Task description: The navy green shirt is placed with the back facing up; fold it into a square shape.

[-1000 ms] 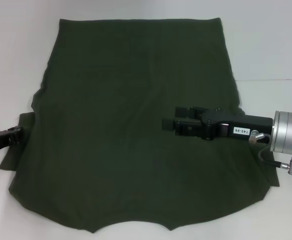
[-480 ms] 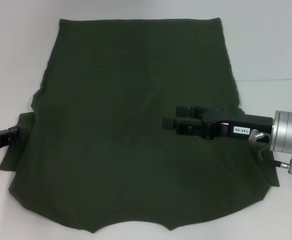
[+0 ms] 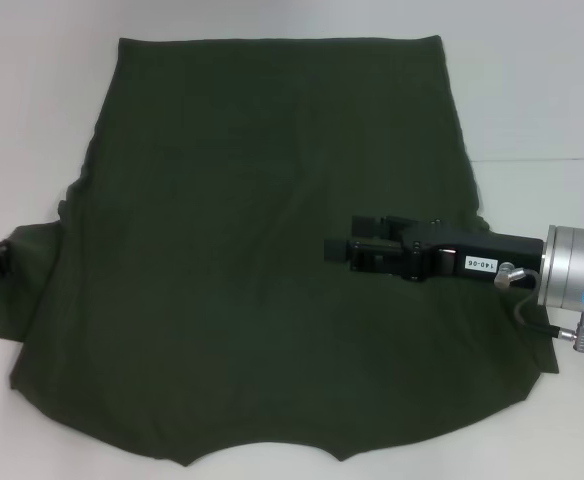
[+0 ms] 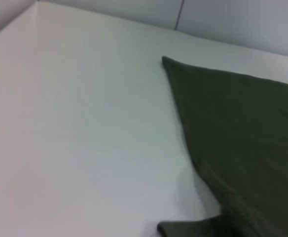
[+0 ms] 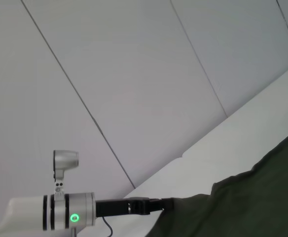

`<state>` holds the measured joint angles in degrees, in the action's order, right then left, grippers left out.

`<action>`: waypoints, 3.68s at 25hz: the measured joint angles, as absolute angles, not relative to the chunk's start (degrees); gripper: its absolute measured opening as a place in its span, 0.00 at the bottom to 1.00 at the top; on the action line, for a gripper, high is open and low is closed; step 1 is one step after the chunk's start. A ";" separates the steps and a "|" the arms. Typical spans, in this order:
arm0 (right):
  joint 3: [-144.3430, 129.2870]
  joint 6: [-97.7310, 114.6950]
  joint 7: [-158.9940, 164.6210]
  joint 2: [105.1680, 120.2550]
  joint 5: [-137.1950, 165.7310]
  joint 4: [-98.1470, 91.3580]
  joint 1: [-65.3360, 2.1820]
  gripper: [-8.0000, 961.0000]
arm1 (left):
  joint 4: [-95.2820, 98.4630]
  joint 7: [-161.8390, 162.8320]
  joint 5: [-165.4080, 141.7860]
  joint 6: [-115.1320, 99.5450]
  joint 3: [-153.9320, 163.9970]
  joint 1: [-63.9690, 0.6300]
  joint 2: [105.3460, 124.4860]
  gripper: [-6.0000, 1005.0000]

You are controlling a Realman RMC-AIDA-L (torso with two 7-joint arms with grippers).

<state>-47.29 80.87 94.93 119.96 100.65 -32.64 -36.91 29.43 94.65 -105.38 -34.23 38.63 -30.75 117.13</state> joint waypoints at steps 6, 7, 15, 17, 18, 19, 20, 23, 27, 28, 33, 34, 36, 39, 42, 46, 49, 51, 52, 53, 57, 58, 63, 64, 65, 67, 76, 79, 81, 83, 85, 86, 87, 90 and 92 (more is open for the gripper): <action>-47.28 80.61 94.67 119.97 100.55 -32.21 -36.94 0.94 | 31.32 94.43 -107.66 -31.87 39.08 -31.22 116.69 0.00; -47.29 80.54 94.61 119.97 100.54 -32.06 -36.97 0.94 | 31.78 94.42 -108.49 -31.30 39.09 -31.36 116.66 0.00; -47.28 80.37 94.55 120.07 100.54 -31.58 -37.18 0.94 | 34.58 91.59 -109.81 -30.89 39.16 -31.58 116.84 0.00; -47.28 80.27 94.52 120.06 100.54 -31.39 -37.18 0.94 | 34.67 90.72 -109.82 -30.66 39.20 -31.74 116.86 0.00; -47.28 80.22 94.50 120.07 100.54 -31.32 -37.18 0.94 | 34.70 90.13 -109.83 -30.41 39.22 -31.86 116.87 0.00; -47.28 80.17 94.50 120.06 100.54 -31.30 -37.18 0.94 | 34.73 89.67 -109.84 -30.18 39.21 -31.95 116.88 0.00; -47.28 80.12 94.49 120.06 100.54 -31.27 -37.18 0.94 | 34.77 89.36 -109.84 -30.07 39.22 -32.00 116.88 0.00; -47.28 80.06 94.48 120.05 100.54 -31.20 -37.18 0.94 | 35.03 87.92 -109.86 -29.51 39.21 -32.18 116.93 0.00; -47.28 80.06 94.48 120.05 100.55 -31.18 -37.18 0.94 | 35.24 86.18 -109.86 -28.54 39.20 -32.75 116.99 0.00; -47.28 80.05 94.48 120.05 100.54 -31.18 -37.18 0.94 | 35.27 85.63 -109.87 -28.25 39.20 -32.86 116.99 0.00; -47.28 79.98 94.48 120.05 100.54 -31.17 -37.18 0.94 | 35.32 84.53 -109.87 -27.09 39.20 -33.20 117.05 0.00; -47.28 79.98 94.48 120.05 100.54 -31.17 -37.18 0.94 | 35.33 84.45 -109.86 -27.07 39.19 -33.27 117.06 0.00; -47.28 79.98 94.48 120.05 100.55 -31.18 -37.18 0.94 | 35.40 84.19 -109.86 -27.07 39.20 -33.32 117.07 0.00; -47.28 79.98 94.45 120.05 100.54 -31.19 -37.18 0.94 | 35.90 83.83 -109.81 -27.06 39.19 -33.39 117.24 0.00; -47.28 79.93 94.33 120.05 100.55 -31.20 -37.18 0.94 | 37.39 83.82 -109.80 -27.42 39.18 -33.06 118.14 0.00; -47.28 79.88 94.30 120.05 100.55 -31.20 -37.17 0.94 | 44.37 83.85 -109.84 -29.79 40.03 -30.34 121.68 0.00; -47.28 79.89 94.30 120.05 100.55 -31.20 -37.10 0.94 | 47.32 84.13 -109.85 -31.41 40.54 -29.07 122.95 0.00; -47.28 79.88 94.27 120.05 100.54 -31.20 -37.06 0.94 | 49.60 85.29 -109.86 -34.65 40.62 -28.02 123.67 0.00; -47.28 79.88 94.19 120.05 100.54 -31.19 -37.03 0.94 | 50.25 86.31 -109.87 -36.48 40.63 -27.73 123.74 0.00; -47.28 79.89 94.04 120.05 100.55 -31.13 -36.94 0.94 | 51.40 89.83 -109.87 -42.12 40.68 -27.19 123.65 0.00; -47.28 79.89 93.93 120.00 100.55 -31.09 -36.86 0.94 | 52.67 93.74 -109.87 -49.91 40.66 -26.92 123.52 0.00; -47.28 79.89 93.91 119.97 100.55 -31.09 -36.81 0.94 | 53.02 94.49 -109.87 -51.77 40.64 -26.89 123.60 0.00; -47.28 80.20 93.68 119.86 100.64 -31.05 -36.59 0.94 | 52.60 98.29 -109.58 -59.43 42.95 -27.64 123.93 0.00; -47.28 80.20 93.66 119.86 100.76 -31.04 -36.57 0.94 | 52.09 98.58 -109.12 -59.91 44.62 -27.75 124.04 0.00; -47.28 80.21 93.54 119.87 100.85 -31.03 -36.53 0.94 | 51.67 98.64 -108.71 -60.12 46.16 -27.77 124.18 0.00; -47.28 80.23 93.25 119.83 100.89 -31.02 -36.39 0.94 | 50.83 98.79 -107.33 -60.35 49.72 -27.79 124.38 0.00; -47.28 80.58 93.07 119.70 100.95 -31.02 -36.16 0.94 | 49.99 99.97 -105.52 -59.70 54.61 -27.33 124.18 0.16; -47.26 80.70 93.07 119.70 100.75 -31.02 -36.00 0.94 | 50.16 99.96 -105.55 -59.97 54.37 -27.11 124.05 0.26; -47.09 80.72 93.23 119.69 100.68 -31.02 -35.96 0.94 | 50.50 99.95 -105.80 -59.73 54.23 -26.85 124.00 0.34; -46.76 80.72 93.73 119.61 100.61 -31.04 -35.92 0.94 | 51.26 99.88 -106.04 -59.23 54.18 -26.35 123.99 0.43; -46.39 80.73 94.49 119.52 100.56 -31.15 -35.85 0.94 | 52.10 99.83 -106.08 -57.98 54.10 -25.49 123.99 0.52; -46.10 80.73 95.20 119.41 100.56 -31.26 -35.79 0.94 | 52.40 99.90 -106.11 -57.10 54.03 -25.06 123.99 0.54; -45.80 80.73 96.11 119.27 100.55 -31.37 -35.72 0.94 | 52.50 100.00 -106.21 -56.27 53.85 -24.74 123.99 0.56; -44.70 80.78 98.87 118.54 100.54 -31.65 -35.49 0.94 | 52.26 100.15 -106.66 -54.27 52.62 -24.02 123.94 0.63; -43.97 81.11 100.63 117.87 100.54 -31.68 -35.37 0.94 | 51.66 100.18 -107.38 -52.97 51.72 -23.62 123.93 0.67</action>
